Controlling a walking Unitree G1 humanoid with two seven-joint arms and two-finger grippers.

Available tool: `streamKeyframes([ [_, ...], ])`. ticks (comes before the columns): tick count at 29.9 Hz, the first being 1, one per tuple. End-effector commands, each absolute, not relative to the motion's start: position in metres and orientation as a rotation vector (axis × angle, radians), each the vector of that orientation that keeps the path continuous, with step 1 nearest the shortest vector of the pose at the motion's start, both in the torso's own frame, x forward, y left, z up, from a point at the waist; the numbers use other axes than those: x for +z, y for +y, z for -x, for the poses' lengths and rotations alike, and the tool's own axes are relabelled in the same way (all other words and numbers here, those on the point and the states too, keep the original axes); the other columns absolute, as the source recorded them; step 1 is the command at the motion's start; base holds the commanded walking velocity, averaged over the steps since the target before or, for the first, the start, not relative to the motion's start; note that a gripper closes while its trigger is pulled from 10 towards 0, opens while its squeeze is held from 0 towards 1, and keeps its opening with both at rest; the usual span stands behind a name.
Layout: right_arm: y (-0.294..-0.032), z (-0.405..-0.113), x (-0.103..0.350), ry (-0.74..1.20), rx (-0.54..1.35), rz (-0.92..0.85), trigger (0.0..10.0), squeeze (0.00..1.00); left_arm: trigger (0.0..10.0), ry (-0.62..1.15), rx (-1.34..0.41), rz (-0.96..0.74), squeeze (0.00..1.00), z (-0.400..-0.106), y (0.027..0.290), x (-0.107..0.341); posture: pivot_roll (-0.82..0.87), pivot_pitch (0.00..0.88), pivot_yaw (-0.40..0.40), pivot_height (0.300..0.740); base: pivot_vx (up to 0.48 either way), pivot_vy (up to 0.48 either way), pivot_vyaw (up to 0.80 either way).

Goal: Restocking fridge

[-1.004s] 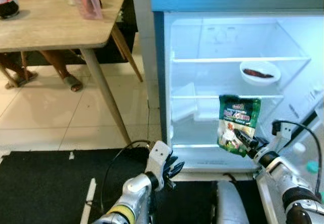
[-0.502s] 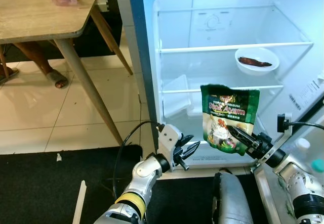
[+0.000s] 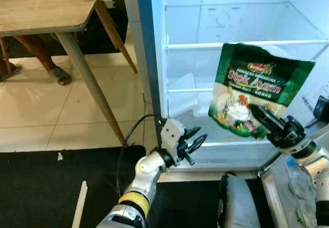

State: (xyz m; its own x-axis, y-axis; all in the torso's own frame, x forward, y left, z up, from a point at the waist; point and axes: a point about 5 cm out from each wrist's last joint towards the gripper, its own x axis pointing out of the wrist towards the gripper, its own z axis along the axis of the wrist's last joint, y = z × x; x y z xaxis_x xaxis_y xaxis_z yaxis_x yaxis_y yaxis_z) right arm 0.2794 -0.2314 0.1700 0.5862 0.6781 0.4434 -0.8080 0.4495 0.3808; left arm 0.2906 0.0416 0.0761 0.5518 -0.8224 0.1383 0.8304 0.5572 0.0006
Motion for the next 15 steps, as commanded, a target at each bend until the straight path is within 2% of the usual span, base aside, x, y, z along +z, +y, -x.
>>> streamKeyframes([
  [1,-0.232,-0.29,0.186,-0.289,0.869,-0.582,10.0,0.0,10.0,-0.149,-0.984,0.097,0.0,-0.289,0.036,0.08,-0.06,0.071,0.005,0.445,0.0,0.0,0.0],
  [12,-0.218,-0.322,0.213,-0.313,0.728,-0.597,10.0,0.0,10.0,-0.229,-0.975,0.116,0.0,-0.294,0.032,0.099,-0.05,0.078,0.007,0.42,0.0,0.0,0.0],
  [15,-0.215,-0.34,0.224,-0.307,0.645,-0.628,10.0,0.0,10.0,-0.263,-0.985,0.113,0.0,-0.294,0.029,0.108,-0.05,0.084,0.007,0.41,0.0,0.0,0.0],
])
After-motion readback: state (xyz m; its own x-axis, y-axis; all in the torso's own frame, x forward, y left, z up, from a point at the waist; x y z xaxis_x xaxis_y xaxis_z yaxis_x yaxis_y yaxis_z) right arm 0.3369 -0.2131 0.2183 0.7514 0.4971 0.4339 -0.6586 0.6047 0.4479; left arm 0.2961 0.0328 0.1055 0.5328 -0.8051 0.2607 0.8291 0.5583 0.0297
